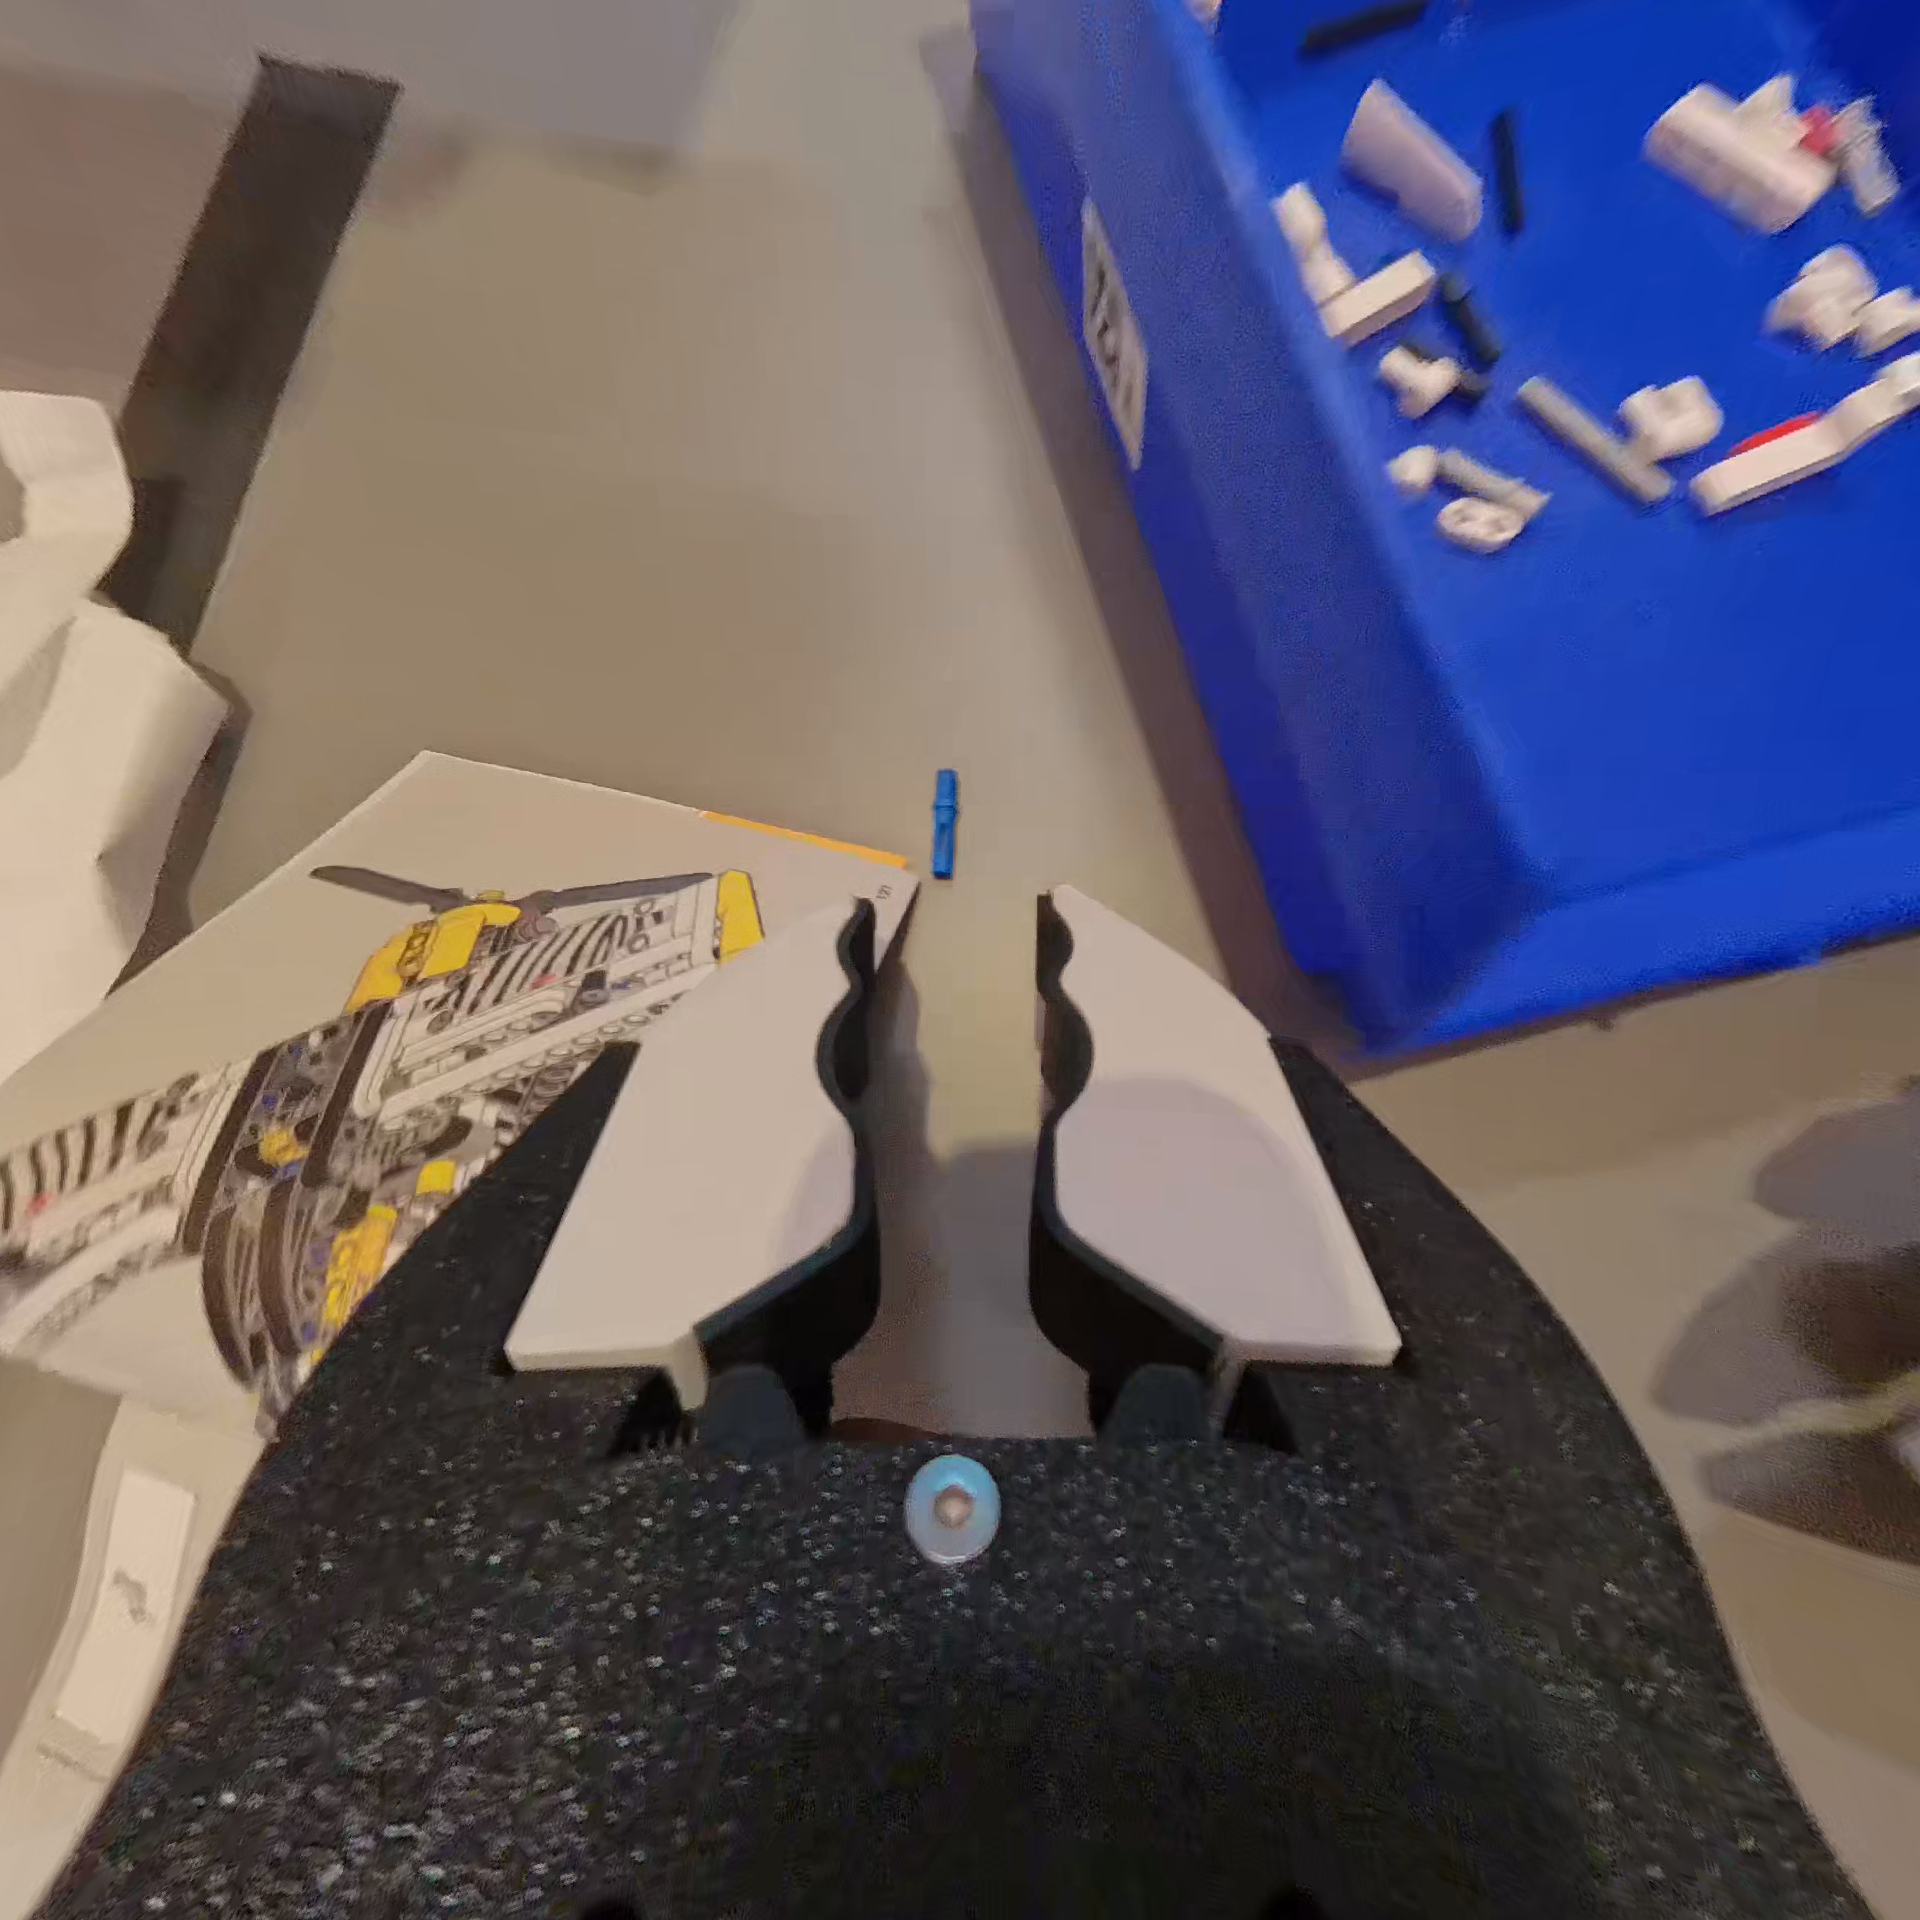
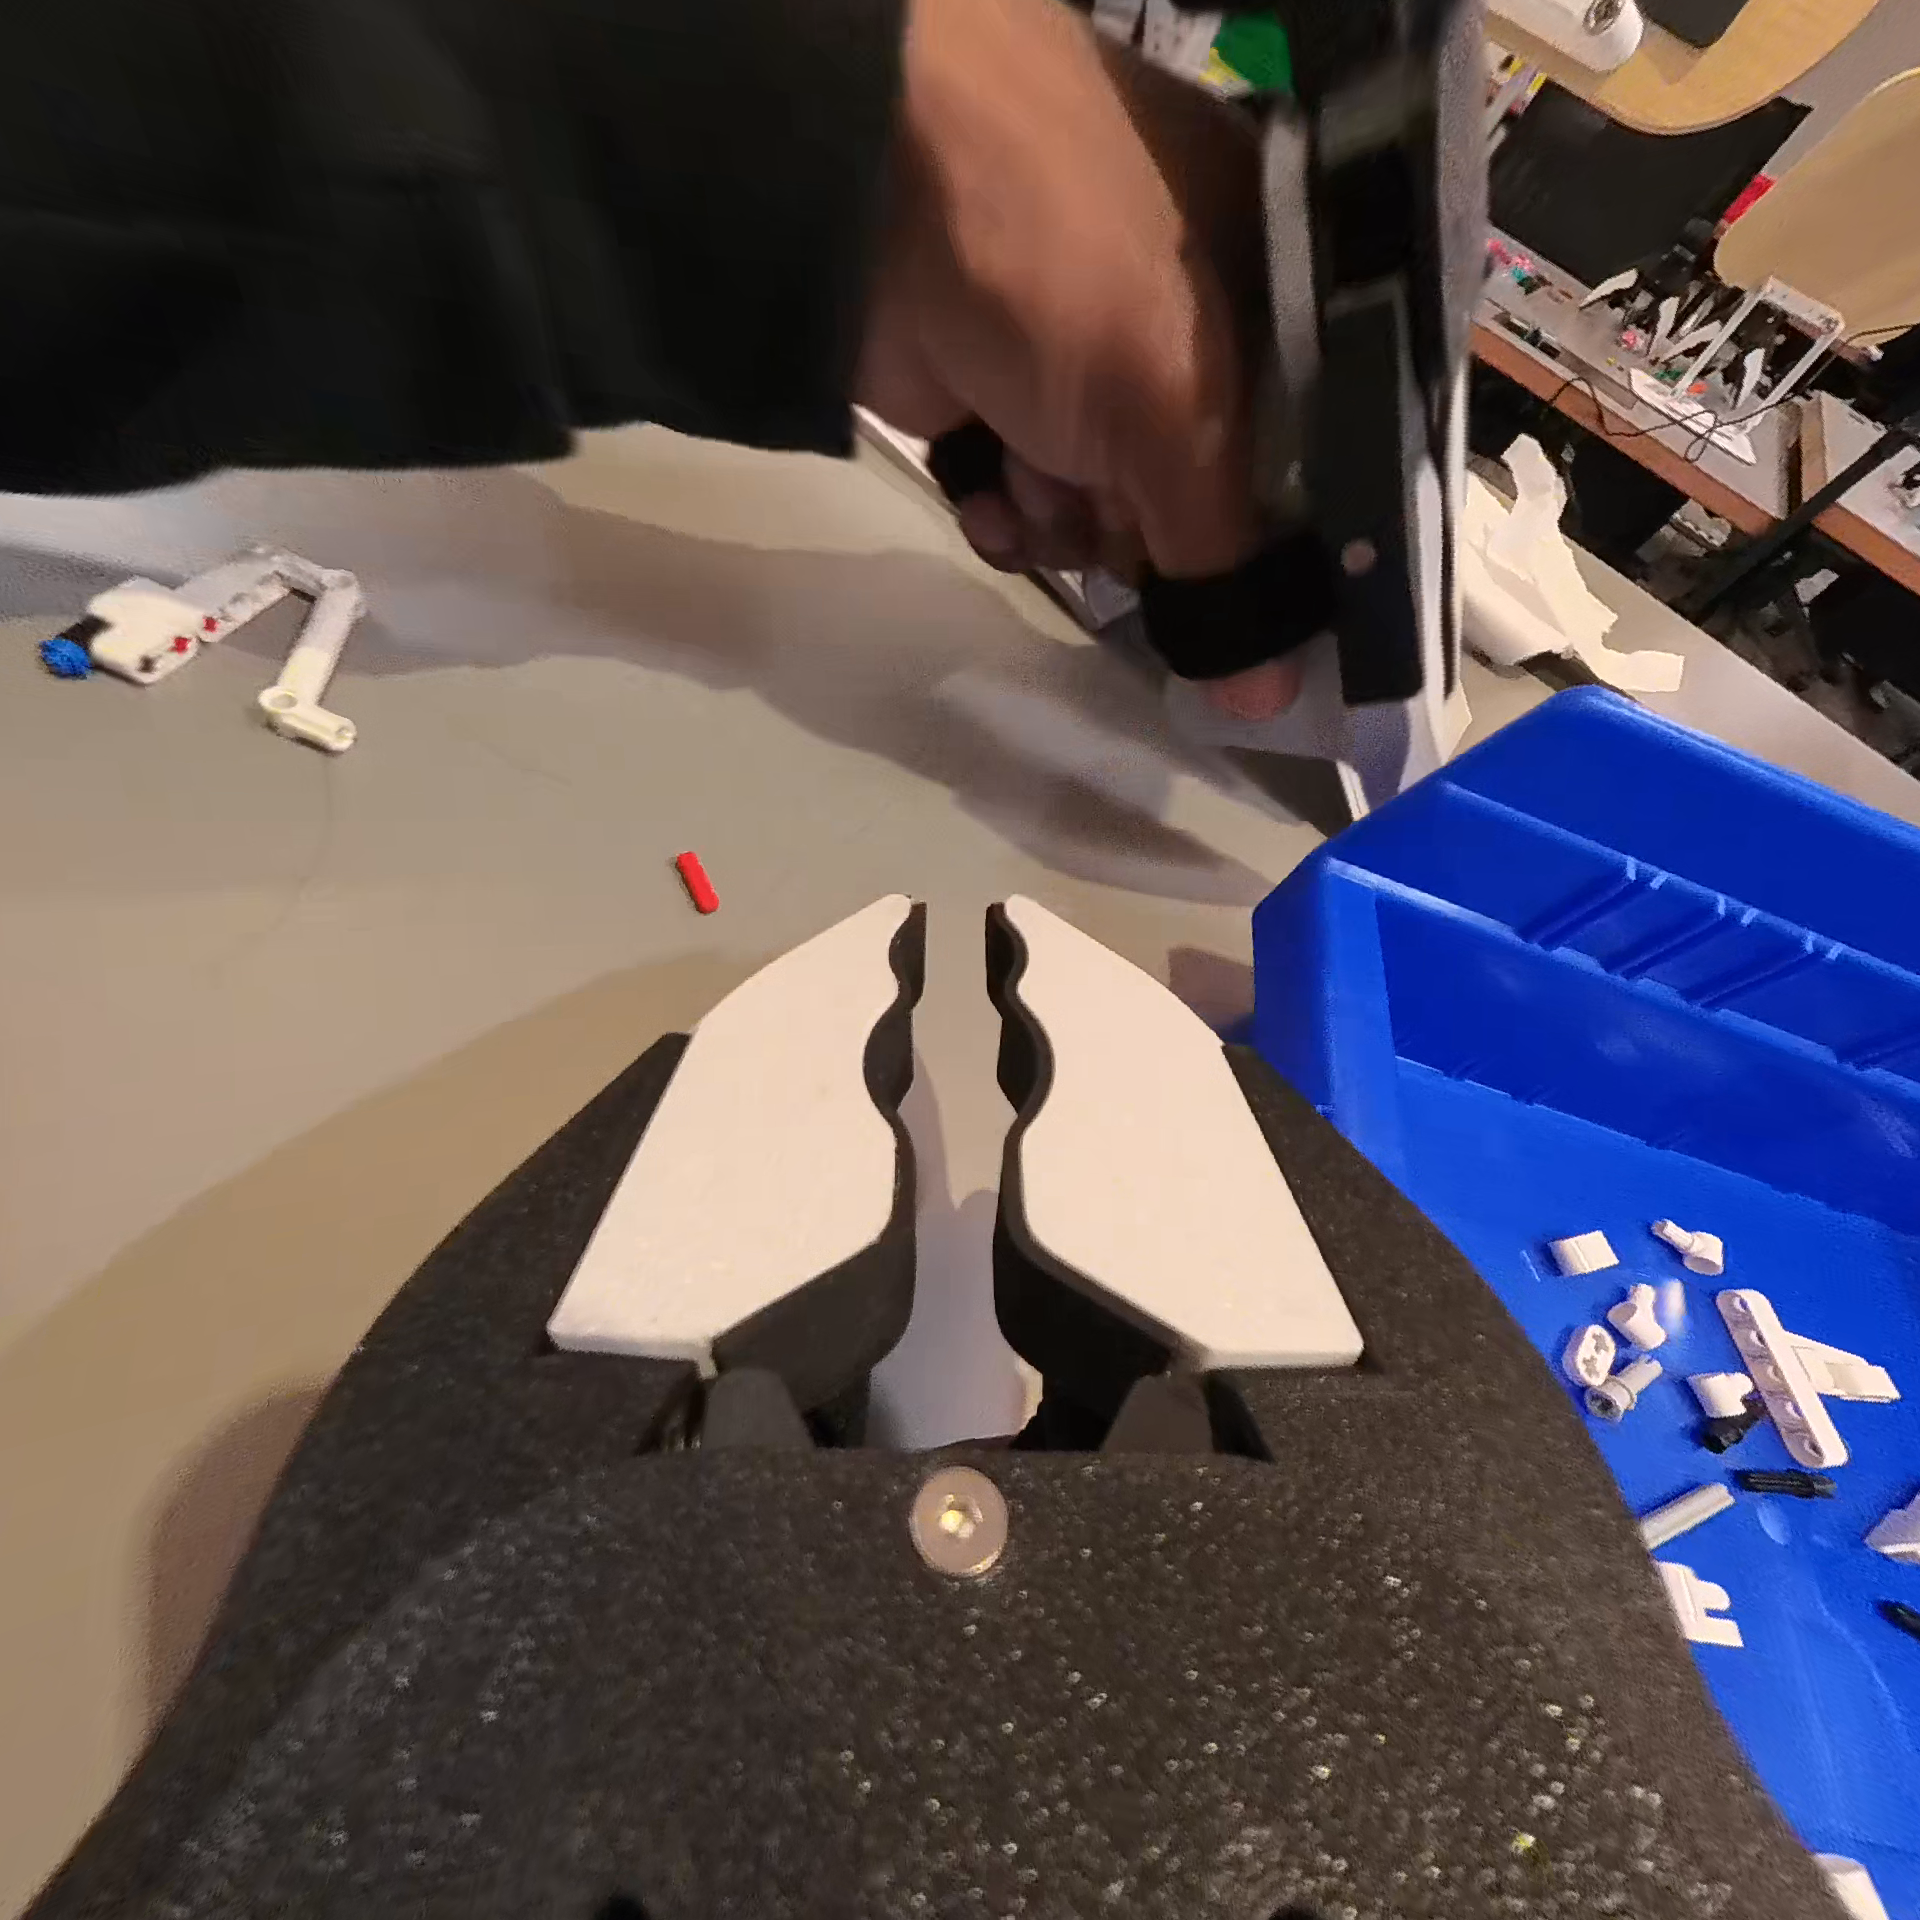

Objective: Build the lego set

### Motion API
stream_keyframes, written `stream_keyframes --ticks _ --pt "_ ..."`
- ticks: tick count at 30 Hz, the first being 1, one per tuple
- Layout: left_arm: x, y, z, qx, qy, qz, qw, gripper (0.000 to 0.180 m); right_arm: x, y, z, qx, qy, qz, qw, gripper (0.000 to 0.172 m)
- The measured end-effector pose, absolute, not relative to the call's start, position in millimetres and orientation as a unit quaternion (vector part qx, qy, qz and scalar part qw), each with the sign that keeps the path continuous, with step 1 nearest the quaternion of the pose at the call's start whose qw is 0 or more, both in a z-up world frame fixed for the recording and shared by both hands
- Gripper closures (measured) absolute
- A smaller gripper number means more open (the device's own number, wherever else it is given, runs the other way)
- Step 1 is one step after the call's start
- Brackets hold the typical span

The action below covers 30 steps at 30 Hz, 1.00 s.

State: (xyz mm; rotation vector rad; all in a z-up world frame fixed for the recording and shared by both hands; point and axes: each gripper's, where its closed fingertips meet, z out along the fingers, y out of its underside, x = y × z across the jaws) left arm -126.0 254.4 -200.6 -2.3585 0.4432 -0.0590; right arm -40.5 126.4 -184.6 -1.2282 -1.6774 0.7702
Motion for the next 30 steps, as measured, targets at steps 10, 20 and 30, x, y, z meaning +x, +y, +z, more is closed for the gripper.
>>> stream_keyframes --ticks 10,20,30 --pt "-120.4 278.9 -230.6 -0.923 0.231 -0.018 0.308 0.162 -39.0 122.1 -184.0 -0.488 -0.682 0.323 0.438 0.161" --pt "-122.4 284.8 -233.2 -0.931 0.141 -0.07 0.328 0.175 -39.6 122.8 -185.6 -0.491 -0.683 0.317 0.438 0.161" --pt "-102.6 246.2 -217.9 -0.91 0.137 -0.09 0.38 0.176 -39.5 124.3 -184.6 -0.494 -0.678 0.316 0.443 0.161"
